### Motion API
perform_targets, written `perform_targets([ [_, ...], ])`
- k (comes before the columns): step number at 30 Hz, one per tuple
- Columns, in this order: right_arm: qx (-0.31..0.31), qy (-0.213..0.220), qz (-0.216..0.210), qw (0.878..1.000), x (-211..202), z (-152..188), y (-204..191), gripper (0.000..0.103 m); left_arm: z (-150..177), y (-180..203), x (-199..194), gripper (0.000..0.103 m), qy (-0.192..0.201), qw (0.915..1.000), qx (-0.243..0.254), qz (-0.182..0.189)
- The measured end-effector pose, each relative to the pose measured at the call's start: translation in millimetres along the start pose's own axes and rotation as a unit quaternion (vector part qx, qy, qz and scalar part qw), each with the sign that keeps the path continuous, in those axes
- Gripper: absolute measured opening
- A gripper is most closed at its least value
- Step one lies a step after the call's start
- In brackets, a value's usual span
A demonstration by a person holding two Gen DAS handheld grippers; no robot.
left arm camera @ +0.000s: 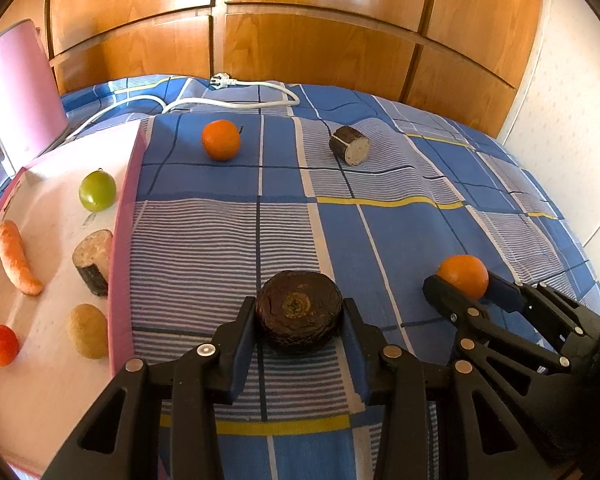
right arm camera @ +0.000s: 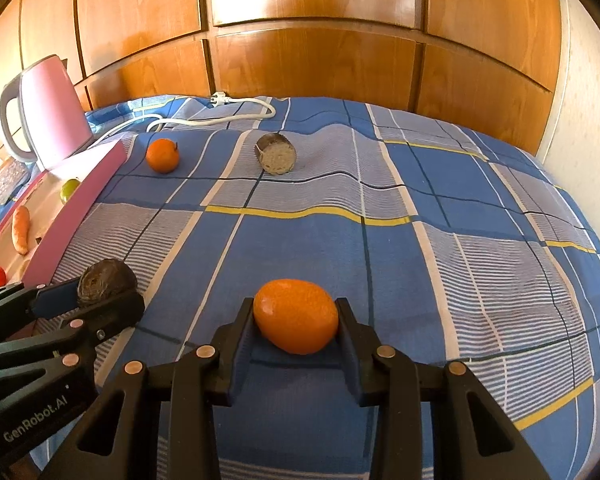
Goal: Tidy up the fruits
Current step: 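Lift the dark chunk with left tool while right tool lifts the orange toward the tray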
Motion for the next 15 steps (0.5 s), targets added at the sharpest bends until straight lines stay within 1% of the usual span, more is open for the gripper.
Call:
perform_targets([
  [6,0.003,-0.005,-0.004,1.000,-7,5,-2,0.038,2,-2,-6,0.041,-0.001,1.0000,-0.003,-0.001],
  [15,0.009,-0.012,-0.009,1.000,-11,9,-5,0.038,-1,2,-27,0.041,0.019,0.9998,0.002,0.005],
])
Point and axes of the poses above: each gripper's, at about its wrist camera, not at the fingertips, and x roughly the way its jaws point, y to its right, z to its underside, the point moved 4 cm from there along x, roughly the way its jaws point, and after that the axes turned 8 degrees about -z, right-handed, at the moved point
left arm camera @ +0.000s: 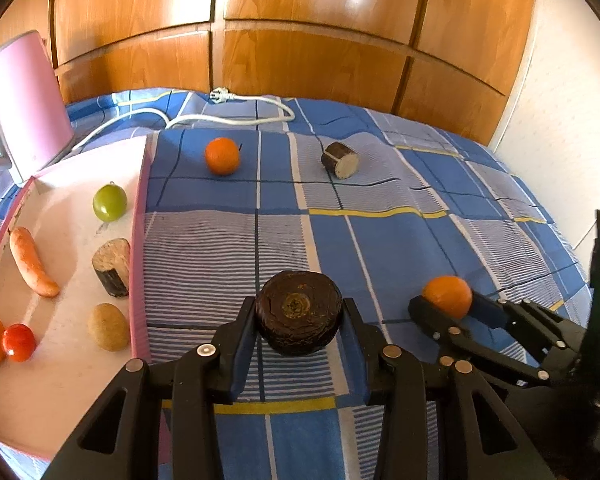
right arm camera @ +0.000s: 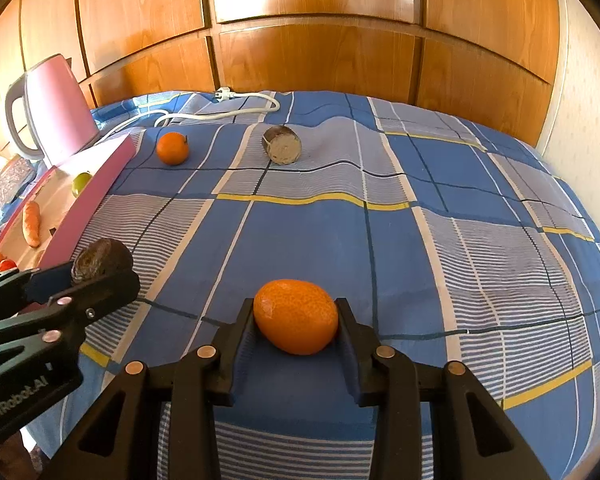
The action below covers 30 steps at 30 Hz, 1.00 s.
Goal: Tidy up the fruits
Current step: 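Lift the dark chunk with left tool while right tool lifts the orange toward the tray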
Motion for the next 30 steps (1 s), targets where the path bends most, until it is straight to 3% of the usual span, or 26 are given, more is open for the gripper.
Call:
perform_targets([
  [13,0.006,-0.010,-0.019,1.000,-4,4,-9,0.038,-5,-7,-24,0.041,0.021,0.9997,-0.011,0.002],
  [30,-0.014,-0.022,-0.052,0.998,-3,-6,-39,0.037,-13,-44,-45,0.041,0.040,0.9978,-0.049,-0.017],
])
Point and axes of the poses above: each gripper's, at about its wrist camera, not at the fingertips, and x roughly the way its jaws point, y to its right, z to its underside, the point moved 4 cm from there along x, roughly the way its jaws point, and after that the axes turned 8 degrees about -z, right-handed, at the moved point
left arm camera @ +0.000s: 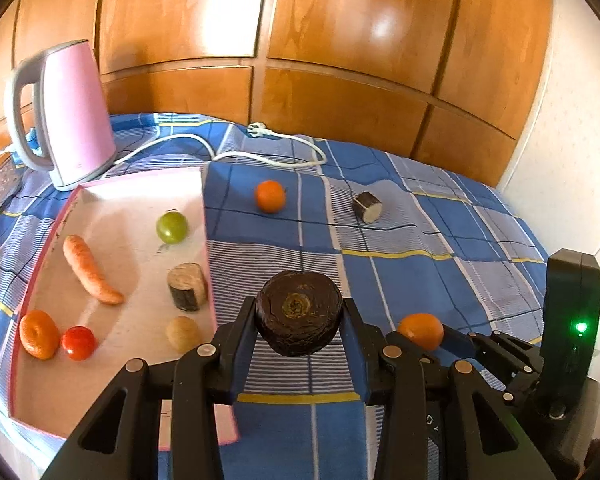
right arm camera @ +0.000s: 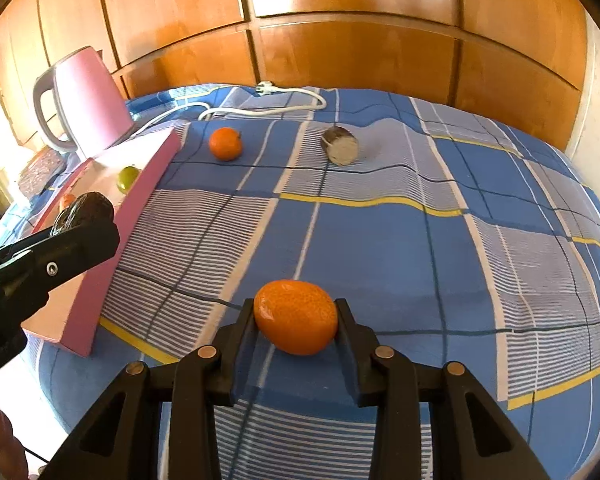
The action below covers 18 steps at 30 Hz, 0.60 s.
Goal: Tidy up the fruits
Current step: 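Lift the dark chunk with left tool while right tool lifts the orange toward the tray, then lower the dark chunk into the tray and open left tool while right tool releases the orange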
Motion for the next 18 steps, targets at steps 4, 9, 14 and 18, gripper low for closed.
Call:
perform_targets([
  [4,-0.010,-0.003,-0.011,1.000,2,-6,-11,0.037,-2,-11,-1,0.041,0.001,0.9999,-0.010,-0.009],
  [9,-0.023,-0.005,-0.027,0.999,4,-15,-24,0.037,-3,-28,-1,0.041,-0.002,0.9994,-0.028,-0.021],
  [14,-0.041,-0.006,-0.042,0.998,7,-23,-41,0.037,-5,-47,0,0.041,-0.002,0.9984,-0.046,-0.033],
  [18,-0.050,-0.010,-0.055,0.997,9,-28,-53,0.037,-7,-65,0,0.041,-0.004,0.9970,-0.065,-0.043],
])
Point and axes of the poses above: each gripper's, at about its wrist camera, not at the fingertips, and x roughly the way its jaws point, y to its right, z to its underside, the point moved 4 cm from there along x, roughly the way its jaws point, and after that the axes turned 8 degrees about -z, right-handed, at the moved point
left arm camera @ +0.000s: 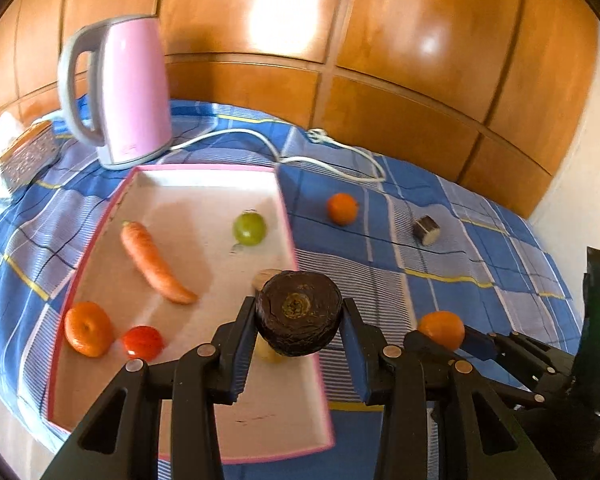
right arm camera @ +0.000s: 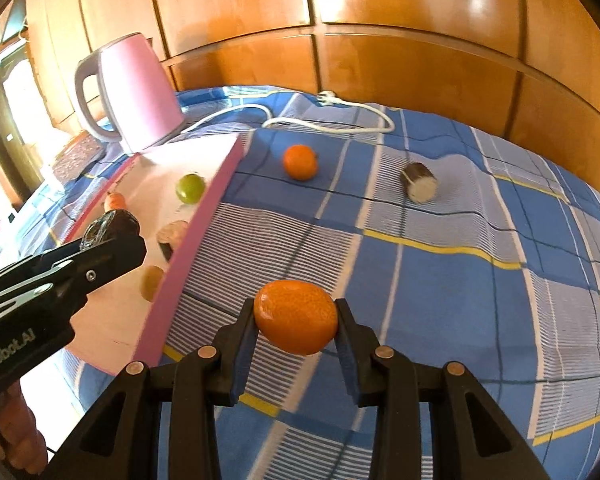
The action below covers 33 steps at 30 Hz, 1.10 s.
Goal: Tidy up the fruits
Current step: 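Lower the dark chunk into the tray and open left tool while right tool releases the orange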
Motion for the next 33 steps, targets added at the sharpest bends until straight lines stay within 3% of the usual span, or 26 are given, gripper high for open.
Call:
perform_targets([
  [10,-0.030,-0.004,-0.056,0.998,14,-26,-46,0.037,-19,-73,2,0.041,0.004,0.9969,-0.069,-0.038],
  [16,-0.067,-0.007,-0.077,0.995,28,-39,-81,0.037,-28,-101,10,0.041,0.000,0.9950,-0.081,-0.059],
  [33,-0.093,-0.033,-0.093,0.991,59,-40,-111,0.038,-32,-106,25,0.041,-0.009,0.9938,-0.075,-0.081],
])
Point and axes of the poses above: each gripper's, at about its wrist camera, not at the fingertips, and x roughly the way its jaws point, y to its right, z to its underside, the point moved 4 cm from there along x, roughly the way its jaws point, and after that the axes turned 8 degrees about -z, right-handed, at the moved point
